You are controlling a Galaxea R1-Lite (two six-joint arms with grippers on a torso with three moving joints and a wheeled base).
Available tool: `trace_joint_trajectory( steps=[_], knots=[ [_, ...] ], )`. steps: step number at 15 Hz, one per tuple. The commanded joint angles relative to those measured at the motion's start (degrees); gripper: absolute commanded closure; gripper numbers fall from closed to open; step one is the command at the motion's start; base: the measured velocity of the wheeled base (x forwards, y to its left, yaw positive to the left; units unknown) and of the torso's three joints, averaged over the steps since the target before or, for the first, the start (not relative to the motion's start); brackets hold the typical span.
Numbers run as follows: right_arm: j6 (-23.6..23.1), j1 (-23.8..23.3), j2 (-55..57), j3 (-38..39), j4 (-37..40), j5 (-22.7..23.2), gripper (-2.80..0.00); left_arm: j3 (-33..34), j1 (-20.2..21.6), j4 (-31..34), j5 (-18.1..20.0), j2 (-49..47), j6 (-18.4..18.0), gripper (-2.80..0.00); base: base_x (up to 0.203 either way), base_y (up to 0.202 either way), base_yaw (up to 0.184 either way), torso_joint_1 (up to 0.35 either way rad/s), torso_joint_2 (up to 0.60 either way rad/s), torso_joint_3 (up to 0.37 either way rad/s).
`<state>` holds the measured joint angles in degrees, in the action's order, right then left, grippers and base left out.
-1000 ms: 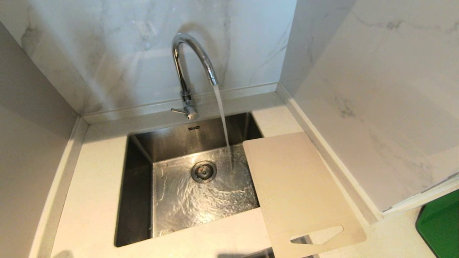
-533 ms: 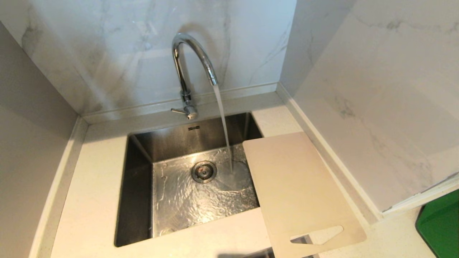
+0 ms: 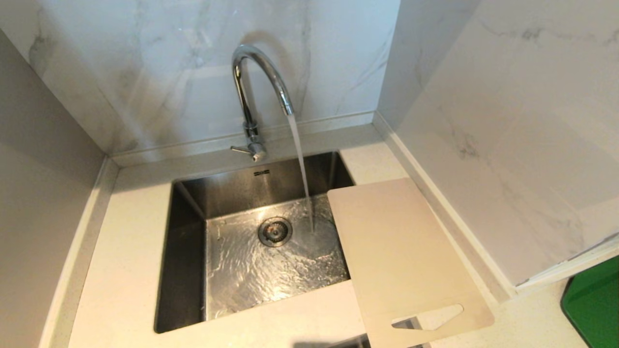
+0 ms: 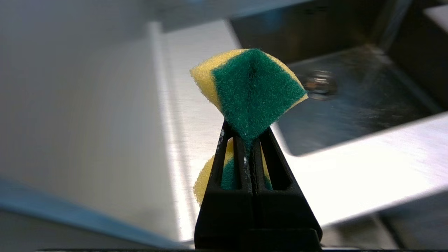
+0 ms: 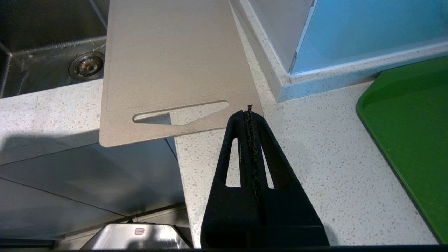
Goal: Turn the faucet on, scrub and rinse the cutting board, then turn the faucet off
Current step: Pick up the cutting board
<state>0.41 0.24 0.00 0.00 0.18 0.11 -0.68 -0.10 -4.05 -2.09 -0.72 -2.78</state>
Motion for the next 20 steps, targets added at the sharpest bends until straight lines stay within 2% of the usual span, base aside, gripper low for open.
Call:
trace_joint_trajectory(
  steps=[1, 5, 20],
  knots=[
    [0.0, 0.0, 0.0, 0.1, 0.0, 0.0, 0.0, 0.7, 0.0, 4.9, 2.4, 0.9, 1.1, 0.0, 0.0, 0.0, 0.0, 0.0, 0.0, 0.0],
    [0.0, 0.0, 0.0, 0.1, 0.0, 0.1, 0.0, 0.8, 0.2, 4.0, 1.9, 0.8, 3.1, 0.0, 0.0, 0.0, 0.0, 0.0, 0.0, 0.0],
    [0.0, 0.0, 0.0, 0.1, 0.0, 0.0, 0.0, 0.8, 0.1, 4.0, 2.0, 0.8, 2.9, 0.0, 0.0, 0.0, 0.0, 0.0, 0.0, 0.0]
  ],
)
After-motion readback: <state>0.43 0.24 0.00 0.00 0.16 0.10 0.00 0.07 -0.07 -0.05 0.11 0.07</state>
